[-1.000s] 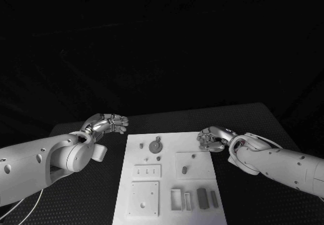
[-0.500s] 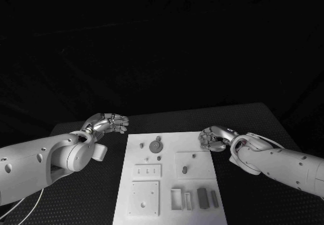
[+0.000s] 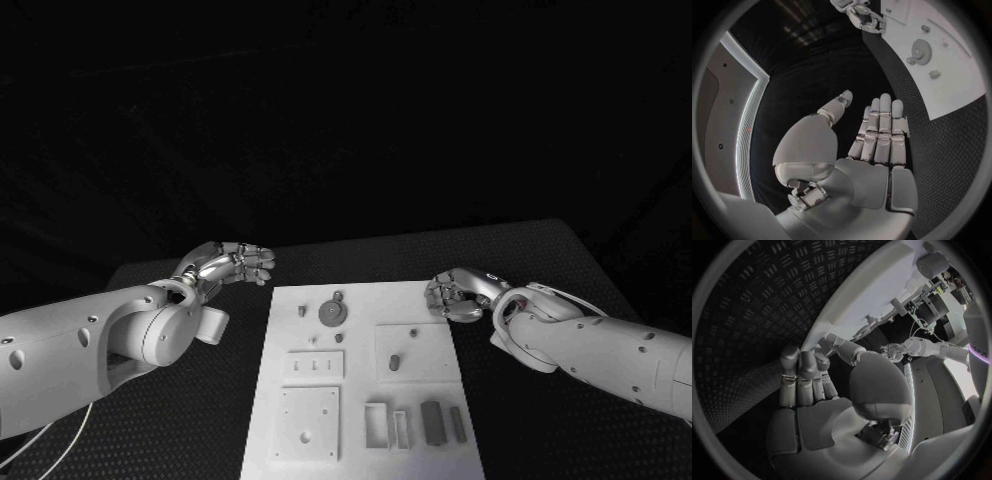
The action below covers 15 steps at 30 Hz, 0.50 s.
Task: Assemble the parts on the task board
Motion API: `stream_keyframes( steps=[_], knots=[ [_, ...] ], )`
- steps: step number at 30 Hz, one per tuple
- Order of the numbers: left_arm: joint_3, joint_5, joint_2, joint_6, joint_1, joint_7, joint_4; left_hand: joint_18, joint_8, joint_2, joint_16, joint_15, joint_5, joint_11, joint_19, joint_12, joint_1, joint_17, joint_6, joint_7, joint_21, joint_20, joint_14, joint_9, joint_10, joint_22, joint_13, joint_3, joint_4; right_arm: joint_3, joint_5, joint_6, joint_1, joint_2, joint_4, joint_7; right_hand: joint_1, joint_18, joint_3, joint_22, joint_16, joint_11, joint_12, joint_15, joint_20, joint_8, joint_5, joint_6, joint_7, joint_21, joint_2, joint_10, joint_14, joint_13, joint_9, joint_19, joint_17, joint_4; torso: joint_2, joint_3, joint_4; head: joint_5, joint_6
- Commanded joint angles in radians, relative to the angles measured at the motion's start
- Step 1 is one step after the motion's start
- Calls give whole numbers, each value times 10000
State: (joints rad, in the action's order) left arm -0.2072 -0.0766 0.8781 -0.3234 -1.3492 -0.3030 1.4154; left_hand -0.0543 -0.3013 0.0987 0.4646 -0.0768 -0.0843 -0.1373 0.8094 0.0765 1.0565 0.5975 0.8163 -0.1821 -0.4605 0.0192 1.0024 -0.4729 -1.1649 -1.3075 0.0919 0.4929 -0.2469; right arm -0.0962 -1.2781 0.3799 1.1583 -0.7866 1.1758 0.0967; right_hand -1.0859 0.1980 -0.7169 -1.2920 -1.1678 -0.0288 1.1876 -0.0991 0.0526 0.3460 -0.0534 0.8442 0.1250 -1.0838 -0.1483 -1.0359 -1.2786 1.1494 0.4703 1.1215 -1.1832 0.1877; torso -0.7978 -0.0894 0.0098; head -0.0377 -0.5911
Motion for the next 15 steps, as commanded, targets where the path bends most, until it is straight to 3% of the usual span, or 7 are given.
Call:
stream_keyframes(
  steps=[1, 15],
  knots=[
    [6, -7, 5, 145, -5, -36, 23, -125, 58, -19, -43, -57, 62, -17, -79, -63, -110, 17, -1, -38, -52, -17, 29, -2, -8, -165, -5, 7, -25, -32, 28, -220, -51, 10, -42, -106, 33, 638, -88, -5, 4, 348, 32, -125, 35, 92, 49, 1622, -222, -74, 73, 281, -7, -16, 54, 23, -10, 34, 1, 7, 1, -7, -5],
    [6, -7, 19, 131, -5, -30, 33, -127, 59, -15, -47, -57, 62, -16, -81, -65, -105, 22, -4, -38, -53, -17, 30, -2, -5, -165, -6, 12, -32, -32, 332, -124, -51, 27, -34, -150, 66, 638, -359, 17, 1, 507, 15, -266, 28, 410, 49, 1989, -395, -108, 133, 80, -84, -33, 355, 87, -6, 132, -1, 5, 6, -38, -32]
  ],
)
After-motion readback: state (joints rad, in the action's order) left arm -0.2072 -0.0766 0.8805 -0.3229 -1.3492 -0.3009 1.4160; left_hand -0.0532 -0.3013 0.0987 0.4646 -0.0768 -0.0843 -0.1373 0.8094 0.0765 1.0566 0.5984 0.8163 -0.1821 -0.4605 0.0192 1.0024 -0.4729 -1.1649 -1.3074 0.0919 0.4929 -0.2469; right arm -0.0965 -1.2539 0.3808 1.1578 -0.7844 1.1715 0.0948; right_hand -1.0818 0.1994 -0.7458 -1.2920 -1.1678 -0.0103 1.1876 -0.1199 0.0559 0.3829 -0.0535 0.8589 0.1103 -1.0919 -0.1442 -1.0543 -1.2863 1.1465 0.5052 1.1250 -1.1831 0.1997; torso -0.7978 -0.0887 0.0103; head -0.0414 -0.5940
